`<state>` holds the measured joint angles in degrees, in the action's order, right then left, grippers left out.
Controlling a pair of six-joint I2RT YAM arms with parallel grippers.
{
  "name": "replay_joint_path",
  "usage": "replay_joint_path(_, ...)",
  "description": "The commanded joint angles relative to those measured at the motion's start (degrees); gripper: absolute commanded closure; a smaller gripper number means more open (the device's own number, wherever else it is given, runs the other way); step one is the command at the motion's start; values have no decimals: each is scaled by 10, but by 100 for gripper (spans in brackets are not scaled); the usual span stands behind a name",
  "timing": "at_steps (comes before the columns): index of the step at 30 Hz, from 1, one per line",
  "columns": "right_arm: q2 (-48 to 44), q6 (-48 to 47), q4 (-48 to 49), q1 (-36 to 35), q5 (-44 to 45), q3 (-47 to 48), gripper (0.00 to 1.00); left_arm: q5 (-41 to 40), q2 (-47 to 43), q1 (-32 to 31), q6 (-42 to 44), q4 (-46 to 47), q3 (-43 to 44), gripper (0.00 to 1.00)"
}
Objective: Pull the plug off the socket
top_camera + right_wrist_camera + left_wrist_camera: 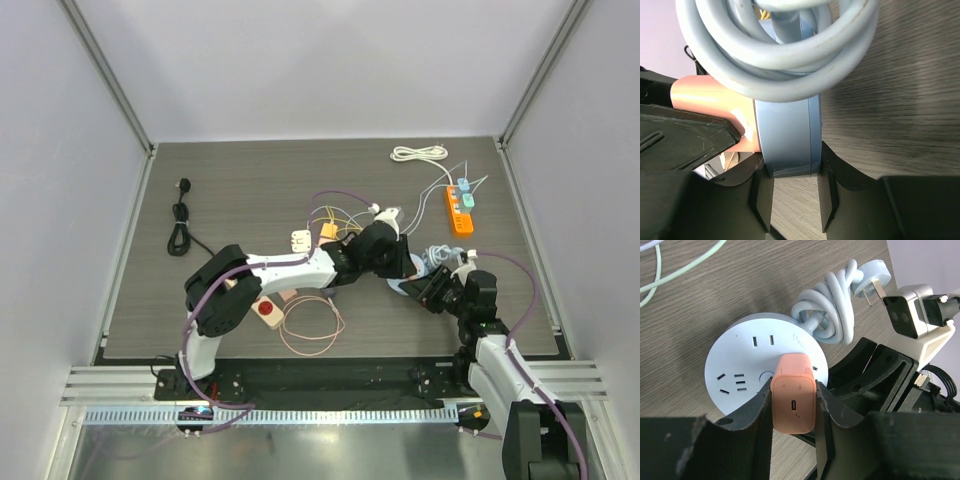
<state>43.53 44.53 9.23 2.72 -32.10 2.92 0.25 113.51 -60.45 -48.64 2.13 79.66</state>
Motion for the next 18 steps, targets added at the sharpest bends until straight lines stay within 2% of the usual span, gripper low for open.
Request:
replay_joint_path(1, 17, -6, -33, 17, 121, 2, 99, 49, -95, 4, 14, 30, 2, 100)
replay_joint_path(6, 19, -4, -36, 18, 122, 2, 99, 81, -123, 4, -1, 114, -49, 100)
replay_joint_path(8, 21, -4, -35, 18, 122, 3, 99, 62, -136, 4, 3, 119, -62, 100)
replay_joint_path(12, 16, -6, -35, 18, 121, 2, 99, -32, -152, -5, 28, -6, -41, 100)
replay_joint_path(18, 7, -8, -37, 18, 112, 0, 99, -89, -231, 10, 37, -37, -127, 100)
